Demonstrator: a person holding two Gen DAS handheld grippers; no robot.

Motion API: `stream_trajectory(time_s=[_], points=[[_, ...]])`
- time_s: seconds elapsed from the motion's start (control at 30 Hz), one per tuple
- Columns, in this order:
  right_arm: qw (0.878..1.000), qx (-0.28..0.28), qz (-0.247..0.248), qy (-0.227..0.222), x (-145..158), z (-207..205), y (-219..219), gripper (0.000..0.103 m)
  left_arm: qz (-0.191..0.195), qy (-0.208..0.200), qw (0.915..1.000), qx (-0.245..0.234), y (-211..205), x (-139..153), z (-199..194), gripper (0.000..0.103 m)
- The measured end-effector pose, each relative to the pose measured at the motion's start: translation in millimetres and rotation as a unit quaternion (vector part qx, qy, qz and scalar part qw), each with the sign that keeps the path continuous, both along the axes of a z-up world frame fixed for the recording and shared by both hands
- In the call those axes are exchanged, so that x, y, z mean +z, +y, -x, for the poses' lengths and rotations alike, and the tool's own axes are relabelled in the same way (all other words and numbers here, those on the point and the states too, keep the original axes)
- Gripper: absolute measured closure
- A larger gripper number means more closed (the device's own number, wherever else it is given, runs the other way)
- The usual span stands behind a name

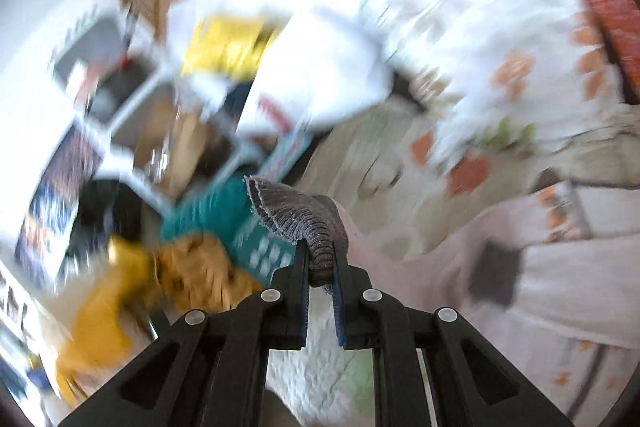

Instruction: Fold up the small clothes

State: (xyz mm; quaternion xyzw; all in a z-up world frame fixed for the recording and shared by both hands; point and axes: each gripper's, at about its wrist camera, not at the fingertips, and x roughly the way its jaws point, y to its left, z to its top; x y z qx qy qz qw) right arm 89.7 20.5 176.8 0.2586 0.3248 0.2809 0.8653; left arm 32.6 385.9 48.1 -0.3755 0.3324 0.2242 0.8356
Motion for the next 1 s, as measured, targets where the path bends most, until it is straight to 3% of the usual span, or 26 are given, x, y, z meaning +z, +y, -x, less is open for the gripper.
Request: stream_trajectory(time_s=[0.1, 0.23, 0.37, 0.53, 0.67, 0.87, 1.0], points=[[0.997, -0.073, 0.012, 0.005, 9.1, 5.8, -59.6, 0.092, -0.009, 0.009, 0.9993, -0.036, -29.0, -1.5, -14.8, 0.02], [0.985, -0.164, 0.03, 0.04, -10.3, 19.1, -139.4, 0.092, -0.023, 0.021, 0.9962, -0.081, -69.9, -4.0, -33.7, 0.02], [0.962, -0.245, 0.071, 0.098, -57.1, 29.7, -215.9, 0.092, -0.045, 0.031, 0.99, -0.13, -111.4, -4.4, -50.1, 0.02], [0.932, -0.311, 0.082, 0.167, -116.4, 37.7, -285.7, 0.092, -0.066, 0.046, 0.9805, -0.179, -151.5, -7.9, -66.4, 0.02], [0.917, -0.333, 0.077, 0.207, -156.8, 42.6, -326.0, 0.092, -0.065, 0.065, 0.972, -0.217, -180.6, -15.3, -83.4, 0.02], [0.904, -0.344, 0.112, 0.229, -174.4, 53.5, -341.4, 0.085, -0.083, 0.078, 0.9596, -0.257, -224.2, -22.4, -102.1, 0.02], [0.906, -0.335, 0.113, 0.234, -179.3, 67.8, -347.1, 0.08, -0.094, 0.076, 0.9495, -0.289, -251.3, -26.4, -115.5, 0.02]])
